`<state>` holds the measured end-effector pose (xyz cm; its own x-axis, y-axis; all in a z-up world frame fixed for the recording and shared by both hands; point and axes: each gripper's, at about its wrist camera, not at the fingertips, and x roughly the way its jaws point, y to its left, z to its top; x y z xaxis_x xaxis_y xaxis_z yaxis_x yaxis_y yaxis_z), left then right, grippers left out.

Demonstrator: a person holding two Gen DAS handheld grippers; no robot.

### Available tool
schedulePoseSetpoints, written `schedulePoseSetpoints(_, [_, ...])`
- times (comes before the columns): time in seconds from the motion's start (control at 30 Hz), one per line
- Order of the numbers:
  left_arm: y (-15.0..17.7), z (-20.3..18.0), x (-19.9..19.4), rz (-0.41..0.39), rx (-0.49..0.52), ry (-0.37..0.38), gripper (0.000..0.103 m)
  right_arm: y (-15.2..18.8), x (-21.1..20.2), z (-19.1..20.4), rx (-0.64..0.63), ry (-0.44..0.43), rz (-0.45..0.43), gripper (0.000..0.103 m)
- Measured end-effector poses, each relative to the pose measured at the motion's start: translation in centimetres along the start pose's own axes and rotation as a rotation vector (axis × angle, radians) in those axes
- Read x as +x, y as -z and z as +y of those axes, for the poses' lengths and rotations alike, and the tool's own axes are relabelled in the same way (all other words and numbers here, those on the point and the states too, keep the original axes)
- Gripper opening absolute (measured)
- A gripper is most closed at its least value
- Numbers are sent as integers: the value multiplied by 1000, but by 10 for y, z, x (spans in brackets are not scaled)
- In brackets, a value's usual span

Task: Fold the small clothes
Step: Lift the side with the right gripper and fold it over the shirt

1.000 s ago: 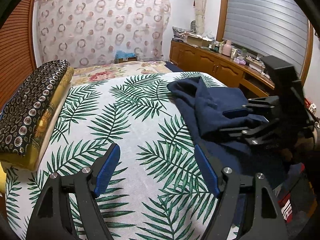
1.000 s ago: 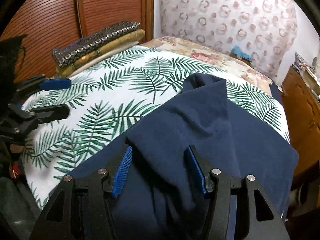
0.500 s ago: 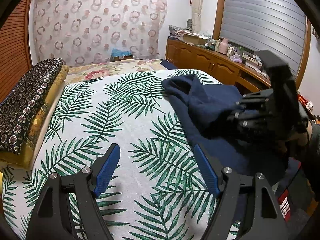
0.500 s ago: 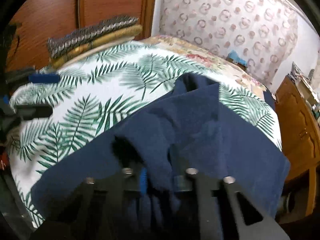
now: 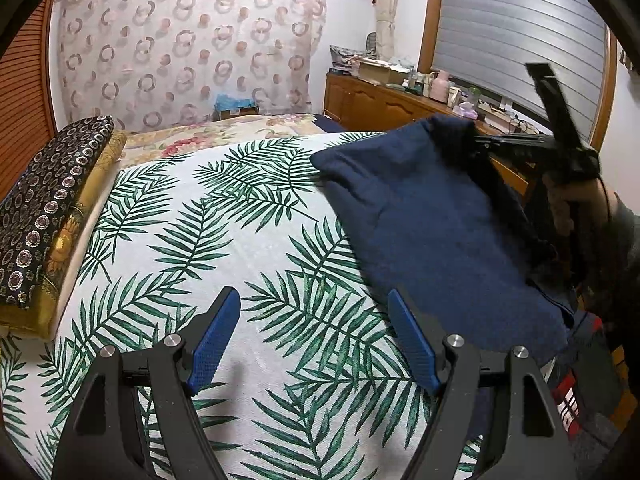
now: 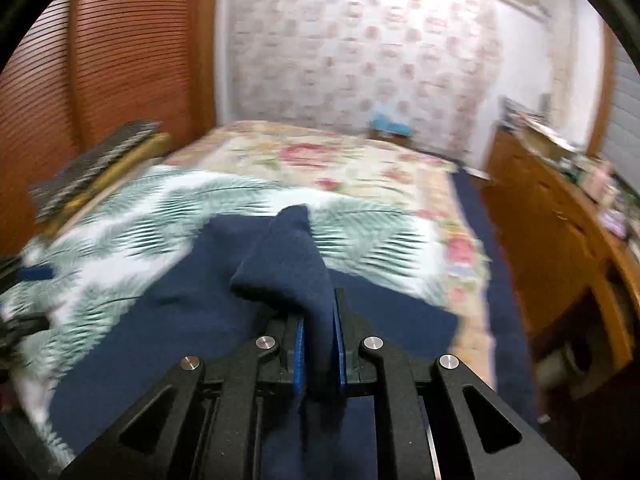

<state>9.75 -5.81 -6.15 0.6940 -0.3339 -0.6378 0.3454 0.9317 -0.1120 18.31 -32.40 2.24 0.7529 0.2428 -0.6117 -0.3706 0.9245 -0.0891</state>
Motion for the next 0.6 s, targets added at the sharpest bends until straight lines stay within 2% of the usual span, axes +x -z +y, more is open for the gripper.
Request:
schedulePoseSetpoints(0.07, [0,-1,0,1,2,-2,77,2,7,-15,46,31,14,12])
schedulePoseSetpoints(0.17, [0,-1,1,2,-2,2,77,5,13,-29,82,111,41,27])
schedulePoseSetpoints(0.23, [0,-3,1,4,-2,5,77,7,14,-32,101,124,50,31])
schedulePoseSetpoints(0.27, [1,-4,2,5,0,7,77,8,14,-30,109,116,49,34])
schedulePoseSetpoints(0.33, [2,-6,3,8,2,11,77,7,17,-27,113,91,49,47])
schedulePoseSetpoints(0.37, [2,-7,3,11,4,16,77,7,20,-24,112,76,52,50])
schedulePoseSetpoints(0.6, [5,-18,7,32,25,34,77,5,47,-45,122,5,128,51])
